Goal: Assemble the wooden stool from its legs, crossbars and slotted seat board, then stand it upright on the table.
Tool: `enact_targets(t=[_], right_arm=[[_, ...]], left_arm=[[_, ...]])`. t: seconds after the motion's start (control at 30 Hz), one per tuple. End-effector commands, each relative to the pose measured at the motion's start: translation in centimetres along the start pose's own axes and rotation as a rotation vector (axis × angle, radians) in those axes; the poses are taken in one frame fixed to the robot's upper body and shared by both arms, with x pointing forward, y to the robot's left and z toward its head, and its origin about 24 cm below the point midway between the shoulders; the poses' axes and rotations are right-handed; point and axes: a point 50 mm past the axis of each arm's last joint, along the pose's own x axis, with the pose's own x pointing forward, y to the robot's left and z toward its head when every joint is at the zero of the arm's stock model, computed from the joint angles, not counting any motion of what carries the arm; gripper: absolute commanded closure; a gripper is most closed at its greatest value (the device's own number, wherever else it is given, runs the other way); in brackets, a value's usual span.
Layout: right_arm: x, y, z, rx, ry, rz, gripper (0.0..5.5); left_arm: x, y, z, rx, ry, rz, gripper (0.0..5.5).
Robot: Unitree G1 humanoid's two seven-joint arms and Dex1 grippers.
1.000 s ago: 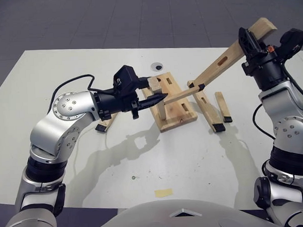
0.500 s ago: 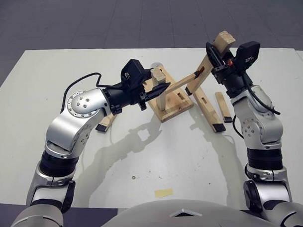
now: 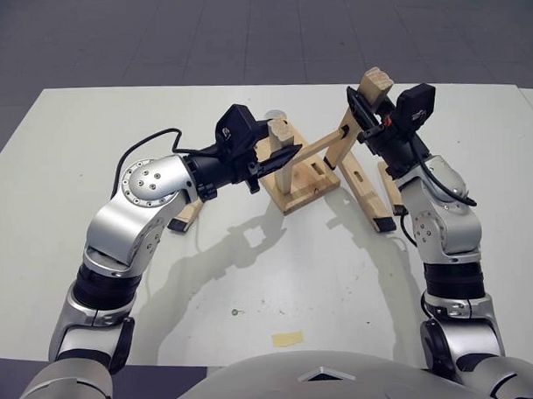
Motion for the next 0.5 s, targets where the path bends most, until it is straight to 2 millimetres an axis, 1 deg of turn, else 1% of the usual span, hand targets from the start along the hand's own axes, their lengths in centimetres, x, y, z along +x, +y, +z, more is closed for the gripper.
enact_targets(t=[0.03,0.13,0.2,0.27,0.37,0.43,0.5], right_arm=[[0.1,1.5,0.3,0.051,0.001,0.124,4.49],[0.3,1.7,1.1,0.044,-0.028,0.141,4.49],[0.6,1.9,1.9,0.029,-0.060,0.149,4.49],[0.9,1.8,3.0,0.023,-0.093,0.144,4.49],[1.1,1.5,4.0,0.021,-0.113,0.126,4.49],[1.0,1.4,4.0,0.048,-0.092,0.122,4.49],[0.8,1.3,3.4,0.135,-0.033,0.119,4.49]], left_arm=[[-0.5,-0.6,-4.8,-0.093,0.232,0.018,3.46],[-0.4,-0.6,-4.8,-0.083,0.235,0.017,3.46],[-0.4,-0.6,-4.8,-0.082,0.233,0.016,3.46],[-0.5,-0.6,-4.8,-0.080,0.233,0.020,3.46],[-0.7,-0.4,-4.9,-0.067,0.241,0.024,3.46],[-0.8,-0.2,-4.8,-0.060,0.242,0.027,3.46],[-0.8,0.0,-4.7,-0.053,0.242,0.032,3.46]])
